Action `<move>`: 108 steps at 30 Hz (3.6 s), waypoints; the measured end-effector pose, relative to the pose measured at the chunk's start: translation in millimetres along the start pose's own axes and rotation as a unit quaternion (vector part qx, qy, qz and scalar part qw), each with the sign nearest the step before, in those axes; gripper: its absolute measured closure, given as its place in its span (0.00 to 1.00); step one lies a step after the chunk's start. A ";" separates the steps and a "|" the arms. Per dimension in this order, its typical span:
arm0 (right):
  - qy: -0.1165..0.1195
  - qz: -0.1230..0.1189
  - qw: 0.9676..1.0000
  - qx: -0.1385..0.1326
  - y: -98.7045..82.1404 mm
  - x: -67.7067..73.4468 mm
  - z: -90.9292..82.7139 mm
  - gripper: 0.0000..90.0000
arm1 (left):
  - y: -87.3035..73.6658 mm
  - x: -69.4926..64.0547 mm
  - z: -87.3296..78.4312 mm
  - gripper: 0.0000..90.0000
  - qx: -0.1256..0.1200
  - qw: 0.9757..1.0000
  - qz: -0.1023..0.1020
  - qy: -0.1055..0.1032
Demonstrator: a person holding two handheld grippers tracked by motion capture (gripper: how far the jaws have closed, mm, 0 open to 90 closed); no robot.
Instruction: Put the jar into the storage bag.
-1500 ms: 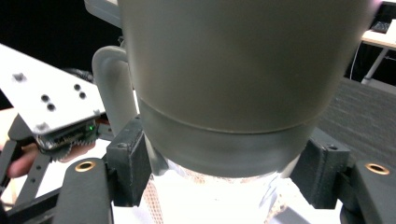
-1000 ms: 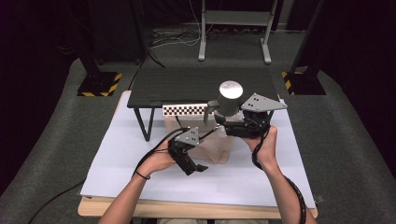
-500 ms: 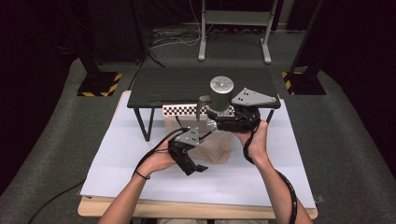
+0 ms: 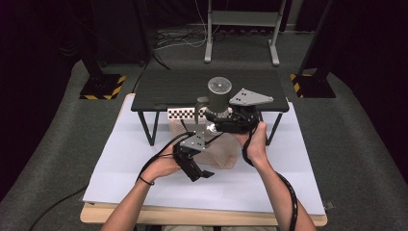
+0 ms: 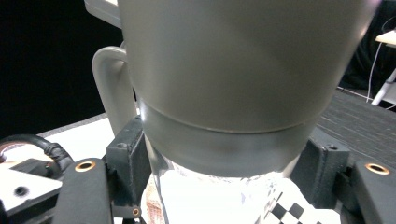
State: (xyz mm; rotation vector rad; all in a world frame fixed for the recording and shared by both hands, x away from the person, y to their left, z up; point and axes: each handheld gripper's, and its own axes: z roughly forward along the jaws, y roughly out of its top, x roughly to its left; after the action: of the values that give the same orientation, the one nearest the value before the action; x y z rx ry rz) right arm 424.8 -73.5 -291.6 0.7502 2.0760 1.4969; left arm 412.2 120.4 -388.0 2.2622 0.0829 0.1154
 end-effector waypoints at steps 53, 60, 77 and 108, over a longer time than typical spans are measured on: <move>-0.006 0.009 0.986 0.165 -65.3 1.0 55.2 0.33 | 2.5 -0.9 -3.9 0.00 0.011 1.000 -0.005 0.006; -0.002 0.009 0.985 0.173 -64.1 -0.7 54.1 0.33 | 3.7 -1.6 -5.3 0.00 0.009 1.000 -0.003 0.012; 0.075 -0.025 0.991 0.109 -39.5 3.1 12.1 0.06 | 16.4 -18.3 -43.5 0.00 -0.054 0.995 0.032 0.075; -0.036 -0.020 0.994 0.102 -139.3 -39.8 -92.4 0.02 | -120.0 -21.0 -62.8 0.00 0.008 0.982 -0.088 0.165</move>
State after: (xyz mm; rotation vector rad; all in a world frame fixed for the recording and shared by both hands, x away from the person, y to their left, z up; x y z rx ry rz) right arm 371.9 -200.2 -395.0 0.8207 2.1968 1.2302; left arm 381.8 242.9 -441.5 2.2209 0.4599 0.3964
